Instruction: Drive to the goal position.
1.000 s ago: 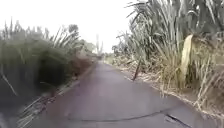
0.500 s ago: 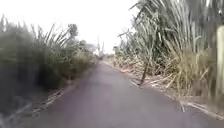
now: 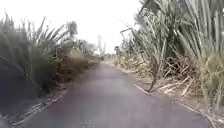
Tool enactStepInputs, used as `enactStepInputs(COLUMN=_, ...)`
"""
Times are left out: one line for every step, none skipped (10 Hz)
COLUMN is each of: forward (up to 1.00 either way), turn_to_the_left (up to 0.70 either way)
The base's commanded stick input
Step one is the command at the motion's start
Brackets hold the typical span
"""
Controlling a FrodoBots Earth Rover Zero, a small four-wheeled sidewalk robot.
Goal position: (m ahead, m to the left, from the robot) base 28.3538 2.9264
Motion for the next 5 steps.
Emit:
enactStepInputs(forward=1.0, turn_to_the_left=0.0)
enactStepInputs(forward=1.0, turn_to_the_left=0.0)
enactStepInputs(forward=1.0, turn_to_the_left=0.0)
enactStepInputs(forward=1.0, turn_to_the_left=0.0)
enactStepInputs(forward=1.0, turn_to_the_left=0.0)
